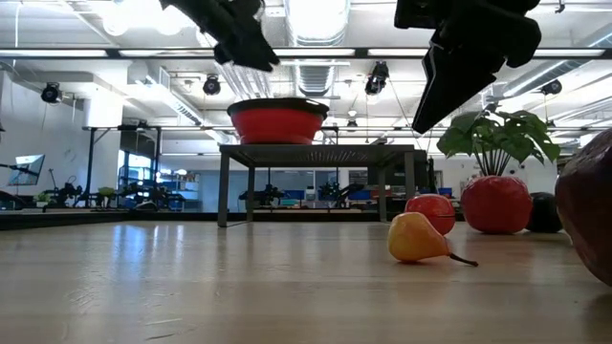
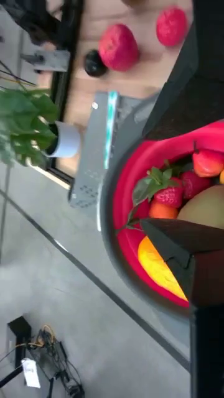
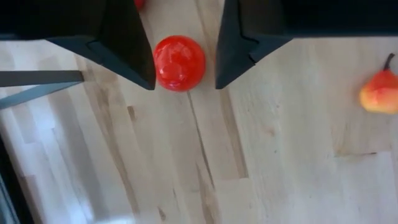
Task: Pick & Place Fruit
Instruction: Put the yellow pear into the red strainer bowl on the shelf
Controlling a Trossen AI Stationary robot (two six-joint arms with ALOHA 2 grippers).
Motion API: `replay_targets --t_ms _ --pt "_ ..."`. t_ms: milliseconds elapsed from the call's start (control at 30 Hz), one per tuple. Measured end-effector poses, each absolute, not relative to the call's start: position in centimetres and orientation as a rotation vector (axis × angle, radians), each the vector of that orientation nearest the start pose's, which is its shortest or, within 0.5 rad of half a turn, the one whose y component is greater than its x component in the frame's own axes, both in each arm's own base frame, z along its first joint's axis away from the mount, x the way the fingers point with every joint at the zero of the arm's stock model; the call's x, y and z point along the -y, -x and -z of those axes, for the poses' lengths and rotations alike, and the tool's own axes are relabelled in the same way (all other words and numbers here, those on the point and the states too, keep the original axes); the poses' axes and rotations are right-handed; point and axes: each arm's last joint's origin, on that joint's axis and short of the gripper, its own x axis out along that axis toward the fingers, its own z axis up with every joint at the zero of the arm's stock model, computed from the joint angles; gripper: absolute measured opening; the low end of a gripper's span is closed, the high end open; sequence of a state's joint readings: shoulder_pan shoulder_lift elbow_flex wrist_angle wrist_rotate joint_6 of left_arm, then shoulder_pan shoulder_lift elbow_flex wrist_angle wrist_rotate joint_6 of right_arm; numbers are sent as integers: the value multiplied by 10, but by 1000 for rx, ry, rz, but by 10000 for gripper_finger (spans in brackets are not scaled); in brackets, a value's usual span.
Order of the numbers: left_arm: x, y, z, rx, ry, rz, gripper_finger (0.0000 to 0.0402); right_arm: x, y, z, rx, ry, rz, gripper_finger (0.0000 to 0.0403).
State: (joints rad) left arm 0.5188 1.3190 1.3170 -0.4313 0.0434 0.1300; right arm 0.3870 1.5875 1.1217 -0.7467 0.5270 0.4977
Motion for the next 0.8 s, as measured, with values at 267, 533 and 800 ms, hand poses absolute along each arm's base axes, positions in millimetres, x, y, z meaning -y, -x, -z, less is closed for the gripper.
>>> replay_targets --t_ms 267,533,800 --pt "-100 -217 -383 -330 -32 -368 200 -88 -280 -243 -969 115 358 50" --pt "-61 -173 -343 -163 15 -298 193 -69 -246 -282 -768 120 281 13" --pt "-36 -144 -302 28 31 -209 193 -49 -190 -303 -594 107 246 13"
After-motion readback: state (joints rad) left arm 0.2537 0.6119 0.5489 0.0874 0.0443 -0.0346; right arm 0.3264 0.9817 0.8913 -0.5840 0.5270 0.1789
